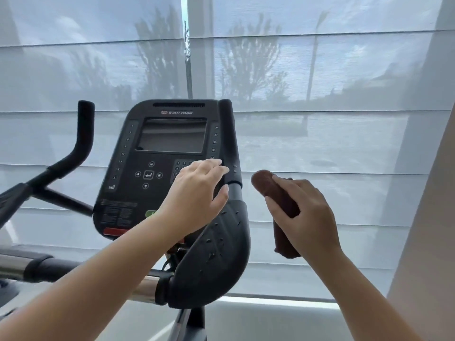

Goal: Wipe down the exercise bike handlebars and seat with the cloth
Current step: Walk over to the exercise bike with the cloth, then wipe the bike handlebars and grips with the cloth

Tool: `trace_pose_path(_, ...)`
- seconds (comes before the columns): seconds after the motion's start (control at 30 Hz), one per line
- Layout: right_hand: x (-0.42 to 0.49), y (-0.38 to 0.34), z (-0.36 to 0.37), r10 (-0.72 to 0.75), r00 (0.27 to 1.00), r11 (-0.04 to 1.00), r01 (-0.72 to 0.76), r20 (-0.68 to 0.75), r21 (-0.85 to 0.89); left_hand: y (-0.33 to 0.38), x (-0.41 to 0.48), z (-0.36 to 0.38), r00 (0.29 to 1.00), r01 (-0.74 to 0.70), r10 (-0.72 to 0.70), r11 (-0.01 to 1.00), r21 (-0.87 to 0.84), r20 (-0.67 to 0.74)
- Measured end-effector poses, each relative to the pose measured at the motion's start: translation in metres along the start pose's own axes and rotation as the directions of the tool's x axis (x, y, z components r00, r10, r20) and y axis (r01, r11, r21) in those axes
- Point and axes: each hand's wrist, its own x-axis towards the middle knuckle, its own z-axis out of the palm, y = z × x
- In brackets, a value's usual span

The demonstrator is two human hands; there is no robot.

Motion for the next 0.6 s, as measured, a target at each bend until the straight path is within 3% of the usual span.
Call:
trace_pose_path(0.33, 0.112, 0.063, 0.068, -0.126, 0.992, 0.972, 0.127, -0.018, 0.195, -0.043, 0.085, 0.045, 0.997, 0.002, -0.017, 0.979, 0.202, 0.073)
trace_pose_path(0.6, 0.216, 0.057, 0.141, -0.152, 0.985, 0.877, 0.171, -0.077, 0.450, -0.076, 0.123, 0.058, 0.990, 0.027, -0.066, 0.956, 0.293, 0.124)
